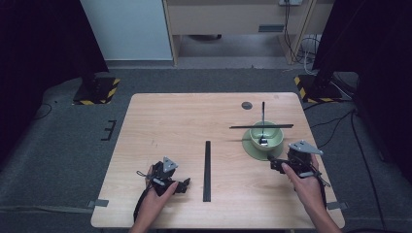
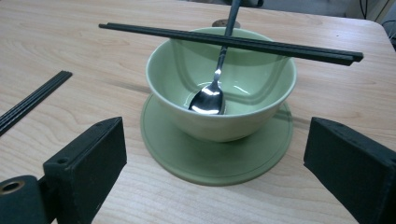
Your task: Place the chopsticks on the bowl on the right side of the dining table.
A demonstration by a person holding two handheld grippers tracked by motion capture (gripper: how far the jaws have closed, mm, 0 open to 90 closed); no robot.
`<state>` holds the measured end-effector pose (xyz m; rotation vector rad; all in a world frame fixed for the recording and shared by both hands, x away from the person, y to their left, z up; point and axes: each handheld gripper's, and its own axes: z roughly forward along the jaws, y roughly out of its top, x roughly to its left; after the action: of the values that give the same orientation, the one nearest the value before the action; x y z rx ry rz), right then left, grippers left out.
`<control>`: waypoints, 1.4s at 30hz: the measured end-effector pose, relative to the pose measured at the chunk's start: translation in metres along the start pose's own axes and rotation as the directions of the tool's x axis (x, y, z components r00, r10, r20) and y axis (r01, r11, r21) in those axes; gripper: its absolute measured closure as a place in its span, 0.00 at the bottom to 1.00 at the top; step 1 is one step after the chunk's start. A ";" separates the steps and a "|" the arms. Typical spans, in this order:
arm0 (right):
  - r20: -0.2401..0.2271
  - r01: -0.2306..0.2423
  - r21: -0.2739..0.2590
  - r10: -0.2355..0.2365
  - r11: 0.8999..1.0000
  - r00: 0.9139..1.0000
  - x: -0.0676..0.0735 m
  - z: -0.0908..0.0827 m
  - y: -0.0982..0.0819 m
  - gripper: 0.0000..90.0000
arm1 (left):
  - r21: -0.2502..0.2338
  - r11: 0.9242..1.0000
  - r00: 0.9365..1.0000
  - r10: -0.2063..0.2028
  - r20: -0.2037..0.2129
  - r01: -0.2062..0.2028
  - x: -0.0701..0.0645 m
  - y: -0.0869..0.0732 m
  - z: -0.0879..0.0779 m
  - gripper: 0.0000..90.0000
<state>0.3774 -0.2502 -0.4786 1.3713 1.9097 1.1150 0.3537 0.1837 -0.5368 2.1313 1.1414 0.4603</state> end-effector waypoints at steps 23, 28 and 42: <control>-0.048 0.065 0.051 -0.063 0.997 0.997 0.038 0.002 -0.018 0.07 | 0.002 1.000 1.000 0.006 0.003 -0.006 0.000 0.000 0.000 0.00; -0.060 0.066 0.067 -0.062 0.996 0.996 0.045 0.006 -0.022 0.07 | 0.002 1.000 1.000 0.008 0.005 -0.008 -0.001 0.000 0.000 0.00; -0.088 0.099 0.107 -0.090 0.989 0.992 0.062 0.014 -0.029 0.06 | 0.001 1.000 1.000 0.008 0.005 -0.008 -0.001 0.000 0.000 0.00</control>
<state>0.3528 -0.1919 -0.5075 1.2955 2.1021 1.0484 0.3531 0.1832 -0.5367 2.1376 1.1308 0.4572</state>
